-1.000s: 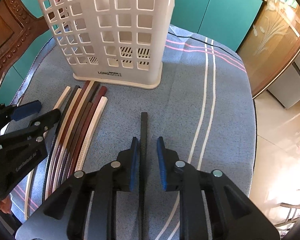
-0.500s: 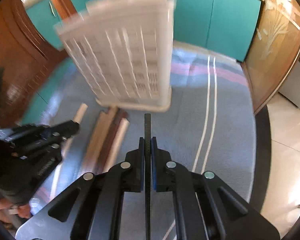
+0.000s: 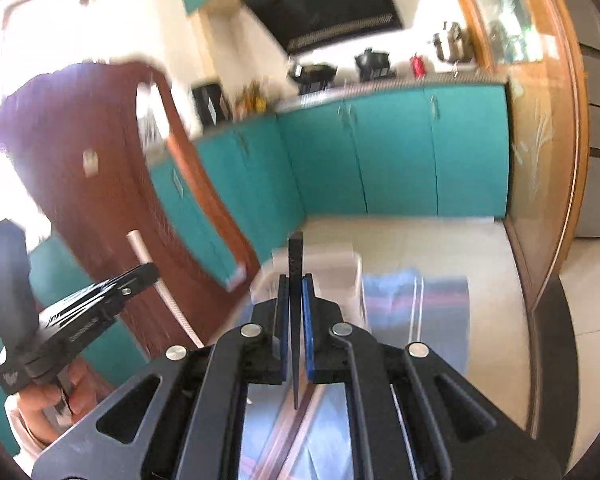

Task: Organize utensils
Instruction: 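Lift both held chopsticks and carry them above the white basket, then open both tools to drop the chopsticks into the white basket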

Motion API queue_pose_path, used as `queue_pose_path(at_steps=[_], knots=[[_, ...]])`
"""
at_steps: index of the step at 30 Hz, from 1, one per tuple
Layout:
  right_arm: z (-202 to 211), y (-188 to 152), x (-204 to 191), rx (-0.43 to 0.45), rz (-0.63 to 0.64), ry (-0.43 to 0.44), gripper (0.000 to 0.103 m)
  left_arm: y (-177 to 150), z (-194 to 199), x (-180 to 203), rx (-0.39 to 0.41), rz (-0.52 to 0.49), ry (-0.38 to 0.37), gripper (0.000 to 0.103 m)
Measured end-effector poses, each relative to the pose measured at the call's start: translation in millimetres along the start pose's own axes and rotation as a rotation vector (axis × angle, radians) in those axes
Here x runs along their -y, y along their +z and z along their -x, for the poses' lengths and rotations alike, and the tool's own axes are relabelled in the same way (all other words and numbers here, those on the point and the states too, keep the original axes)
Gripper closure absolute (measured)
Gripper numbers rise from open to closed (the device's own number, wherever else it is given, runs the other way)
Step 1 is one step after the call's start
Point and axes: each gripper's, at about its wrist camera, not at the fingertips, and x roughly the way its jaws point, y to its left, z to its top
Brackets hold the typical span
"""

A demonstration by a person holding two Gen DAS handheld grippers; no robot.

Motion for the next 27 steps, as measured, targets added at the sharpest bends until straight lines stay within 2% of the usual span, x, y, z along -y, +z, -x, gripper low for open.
queue_pose_path(at_steps=[3,6,8,10,12,17,19,25,27], knots=[[0,23,14,0.119,-0.096,0.017,0.096,24,-4,-11,0.119,0.102,0.003,0.096],[2,27,24,0.272,-0.157,-0.074,0.096,33,-17,-28,0.203,0.202,0.047,0.096],[-7,23,27,0.29,-0.183,-0.129,0.096,31,-29,-32,0.217,0.226,0.091,0.096],[-24,17,37,0.268,-0.198,-0.159,0.096,24,-50,-37,0.185,0.243,0.117,0.096],[-43,11,40,0.22,-0.186,-0.17,0.096,16,-74,-40,0.138,0.265,0.109,0.096],[-80,-13,31,0.141,-0.046,-0.262,0.096,-1,-108,-26,0.101,0.169,0.157,0.096],[-88,-23,26,0.113,0.006,-0.291,0.096,-10,-120,-20,0.066,0.153,0.153,0.096],[-100,-37,34,0.042,0.032,-0.309,0.095,-27,-121,-11,0.036,0.099,0.17,0.096],[-96,-35,34,0.039,0.036,-0.311,0.086,-28,-113,-13,0.044,0.09,0.171,0.091]])
